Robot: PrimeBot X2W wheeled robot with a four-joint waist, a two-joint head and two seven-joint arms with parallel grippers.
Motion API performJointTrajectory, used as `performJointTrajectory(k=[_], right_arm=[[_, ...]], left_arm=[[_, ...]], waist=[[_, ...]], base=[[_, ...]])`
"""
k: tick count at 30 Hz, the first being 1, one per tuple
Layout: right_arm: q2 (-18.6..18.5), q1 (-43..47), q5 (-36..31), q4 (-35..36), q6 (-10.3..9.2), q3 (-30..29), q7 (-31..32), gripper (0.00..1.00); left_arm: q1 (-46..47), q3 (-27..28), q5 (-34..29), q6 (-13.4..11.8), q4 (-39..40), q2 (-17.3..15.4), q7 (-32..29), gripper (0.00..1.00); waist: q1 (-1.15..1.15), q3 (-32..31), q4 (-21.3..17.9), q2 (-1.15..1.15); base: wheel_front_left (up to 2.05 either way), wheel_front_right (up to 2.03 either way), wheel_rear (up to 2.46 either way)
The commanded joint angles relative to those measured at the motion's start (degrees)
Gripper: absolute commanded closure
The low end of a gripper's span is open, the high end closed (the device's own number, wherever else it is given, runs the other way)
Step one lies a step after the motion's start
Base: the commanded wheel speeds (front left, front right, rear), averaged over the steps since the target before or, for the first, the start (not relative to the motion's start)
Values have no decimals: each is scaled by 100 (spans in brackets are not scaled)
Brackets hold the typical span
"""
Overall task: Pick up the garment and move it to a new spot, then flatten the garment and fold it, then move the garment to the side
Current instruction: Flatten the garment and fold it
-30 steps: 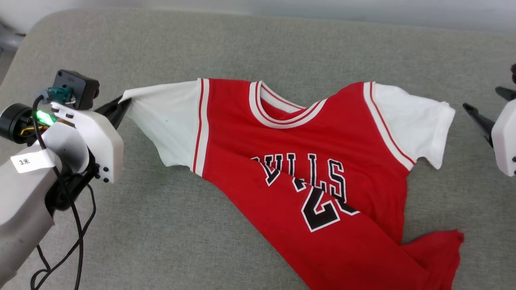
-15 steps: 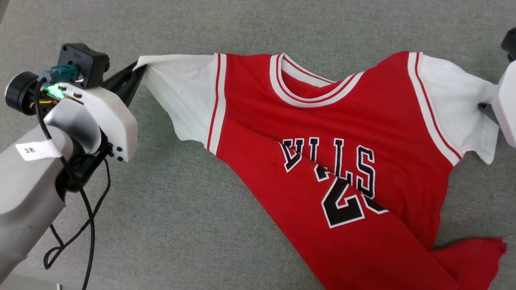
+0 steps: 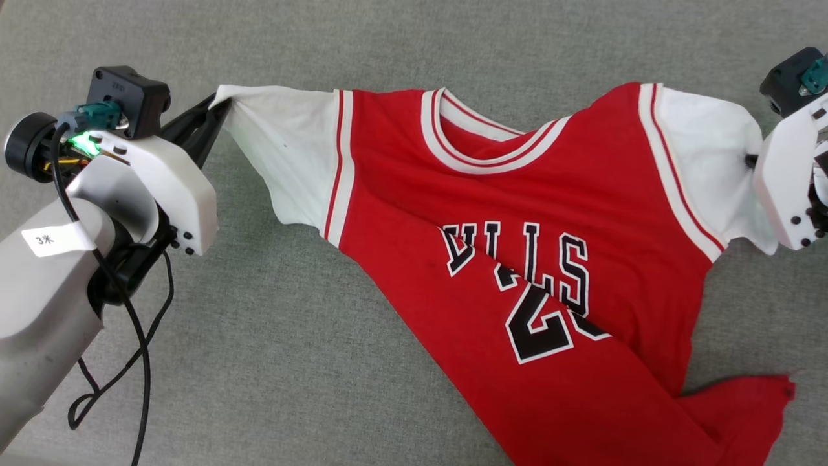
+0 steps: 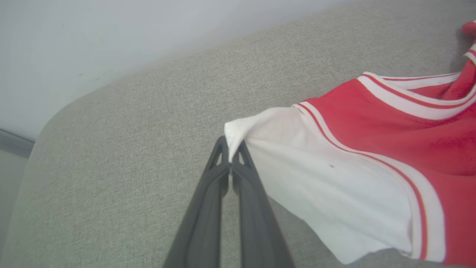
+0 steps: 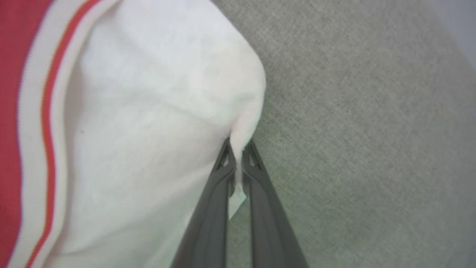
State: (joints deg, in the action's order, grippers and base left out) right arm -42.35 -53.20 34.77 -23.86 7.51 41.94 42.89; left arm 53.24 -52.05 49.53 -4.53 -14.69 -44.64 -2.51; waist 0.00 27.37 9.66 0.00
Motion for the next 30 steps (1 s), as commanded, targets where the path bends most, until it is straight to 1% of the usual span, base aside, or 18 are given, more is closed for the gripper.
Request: performJointTrajectory(k=[1,4,8,12,15,19,23,26,30], right_arm=[[159,-20,36,-167,-4,21,-352,100],[287,-196,-14,-259,-6,-44,-1011,100],[398,-256,-82,-389,-6,-90,-1802,100],[463,-269,-252,-516,-7,-306,-2614,100],[470,-223,-345,-558,-6,-543,-3089,100],[427,-259,-450,-500,-6,-878,-3465,100],[408,-330,-569,-399,-6,-1234,-3639,100],[439,-354,-603,-254,-6,-1482,-3659,100],[492,-432,-660,23,-6,-1785,-3629,100]], left_arm=[[-4,-7,22,16,-42,5,31,100],[-33,-16,42,46,-85,0,59,100],[-28,14,22,20,-66,-47,130,100],[26,79,-41,-45,77,-109,259,100],[80,74,-156,-110,217,-193,313,100],[178,141,-294,-205,491,-327,401,100],[378,242,-420,-301,784,-415,477,100],[599,334,-528,-336,942,-452,504,100],[940,469,-622,-368,1118,-377,580,100]], waist=[[0,-168,-94,0],[0,-420,-199,0],[0,-807,-335,0],[0,-1163,-457,0],[0,-1415,-539,0],[0,-1734,-650,0],[0,-1993,-727,0],[0,-2131,-777,0],[0,-2210,-827,0]], base=[[0,0,0],[0,0,0],[0,0,0],[0,0,0],[0,0,0],[0,0,0],[0,0,0],[0,0,0],[0,0,0]])
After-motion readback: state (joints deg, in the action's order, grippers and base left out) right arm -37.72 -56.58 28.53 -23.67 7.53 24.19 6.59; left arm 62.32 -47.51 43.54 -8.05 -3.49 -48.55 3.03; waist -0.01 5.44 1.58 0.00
